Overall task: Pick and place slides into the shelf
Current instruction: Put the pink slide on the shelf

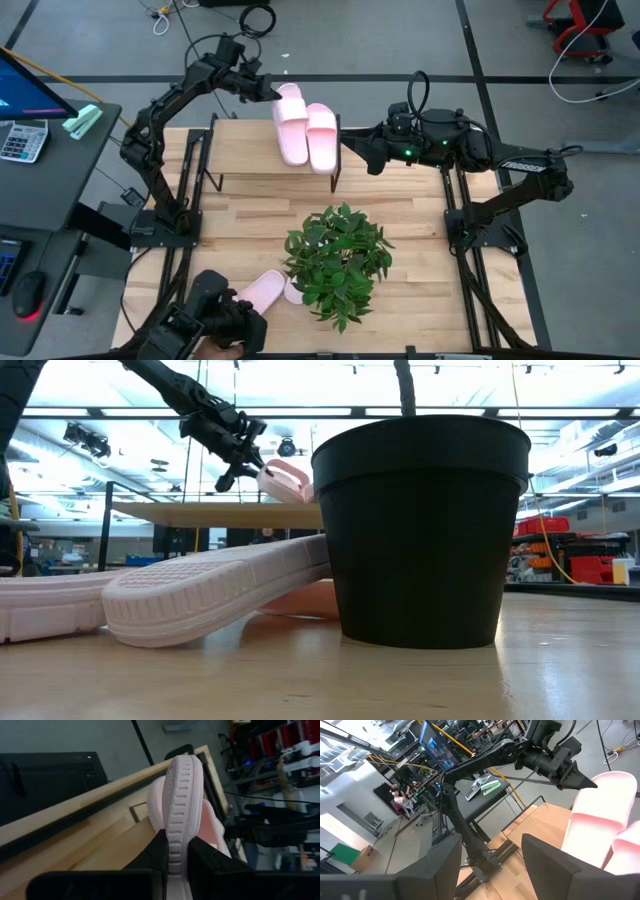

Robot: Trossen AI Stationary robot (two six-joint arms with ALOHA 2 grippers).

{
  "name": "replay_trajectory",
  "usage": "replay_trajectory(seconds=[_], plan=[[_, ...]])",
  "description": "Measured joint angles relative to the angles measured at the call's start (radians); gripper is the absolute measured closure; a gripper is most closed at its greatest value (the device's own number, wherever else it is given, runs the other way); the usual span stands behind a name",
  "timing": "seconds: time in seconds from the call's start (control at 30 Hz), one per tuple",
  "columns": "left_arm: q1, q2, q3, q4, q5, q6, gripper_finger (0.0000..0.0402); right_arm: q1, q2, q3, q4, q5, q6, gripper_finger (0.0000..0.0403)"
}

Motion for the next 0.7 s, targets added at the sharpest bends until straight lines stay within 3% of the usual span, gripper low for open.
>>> replay_trajectory(seconds=[0.7], plan=[[-0.007, 0.0, 0.0, -0.069, -0.088, 0.131, 0.0357, -0.001, 0.0, 0.0, -0.014, 0.0, -0.002, 0.019]])
